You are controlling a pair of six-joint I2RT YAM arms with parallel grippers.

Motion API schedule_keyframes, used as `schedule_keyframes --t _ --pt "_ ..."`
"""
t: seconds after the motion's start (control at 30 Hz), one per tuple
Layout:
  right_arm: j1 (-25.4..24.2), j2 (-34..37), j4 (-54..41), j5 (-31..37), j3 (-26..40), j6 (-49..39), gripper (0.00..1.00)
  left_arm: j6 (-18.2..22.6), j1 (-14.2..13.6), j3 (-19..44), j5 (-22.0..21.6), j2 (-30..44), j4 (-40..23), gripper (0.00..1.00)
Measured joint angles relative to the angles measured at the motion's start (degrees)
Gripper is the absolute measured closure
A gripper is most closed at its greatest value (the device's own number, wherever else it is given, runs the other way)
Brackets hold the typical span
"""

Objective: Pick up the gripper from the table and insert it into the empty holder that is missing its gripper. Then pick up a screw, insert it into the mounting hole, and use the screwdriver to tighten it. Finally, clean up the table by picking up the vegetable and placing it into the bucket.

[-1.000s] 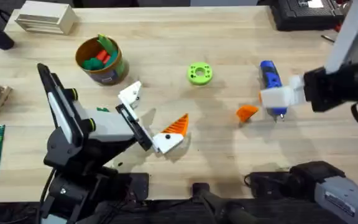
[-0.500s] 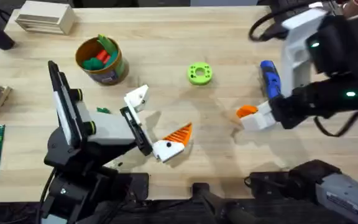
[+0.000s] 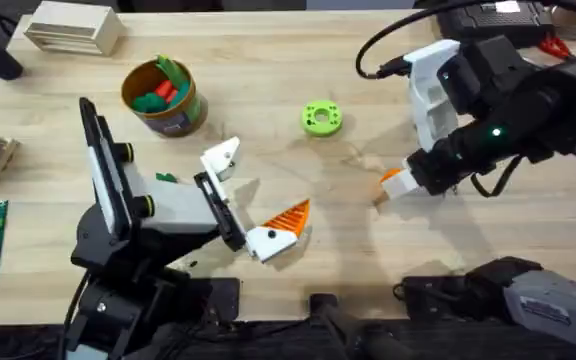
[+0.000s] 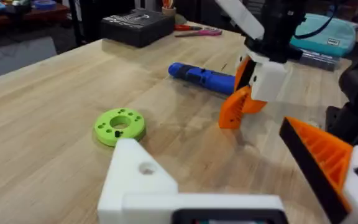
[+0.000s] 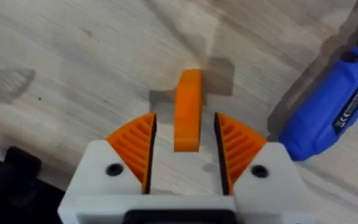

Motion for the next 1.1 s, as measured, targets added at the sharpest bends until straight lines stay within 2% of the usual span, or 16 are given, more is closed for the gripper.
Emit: schedule_keyframes --t 0.27,0.37,0.43,0.47,0.67,0.77,0.9,1.0,1.1 --pt "0.0 0.0 0.57 0.0 0.0 0.0 0.686 0.0 0.0 0.0 0.02 0.0 0.0 0.014" --pt "0.0 0.0 0.59 0.13 0.0 -0.06 0.82 0.0 0.0 0.0 0.02 -0.02 0.0 0.014" --pt "-0.02 0.0 0.77 0.39 0.03 -0.12 0.966 0.0 0.0 0.0 0.02 -0.01 0.0 0.014" --pt "-0.02 0.0 0.67 0.44 0.12 -0.16 0.984 0.0 0.0 0.0 0.02 -0.02 0.0 0.013" --pt "0.0 -0.06 -8.12 0.39 4.82 -2.21 0.983 0.0 0.0 0.0 0.02 -0.02 0.0 0.014" --pt "-0.13 -1.97 -7.6 0.35 8.55 -3.23 0.983 0.0 0.0 0.0 0.04 0.0 0.0 0.014" --pt "-2.09 -7.68 0.29 -2.74 9.44 -3.48 0.984 0.0 0.0 0.0 0.04 0.0 0.0 0.014" --pt "-4.77 -10.02 13.67 -10.61 8.82 -0.61 0.984 0.0 0.0 0.0 0.04 0.0 0.0 0.014" --pt "-5.77 -9.19 27.99 -19.91 6.13 6.87 0.984 0.0 0.0 0.0 0.04 -0.02 0.0 0.014"
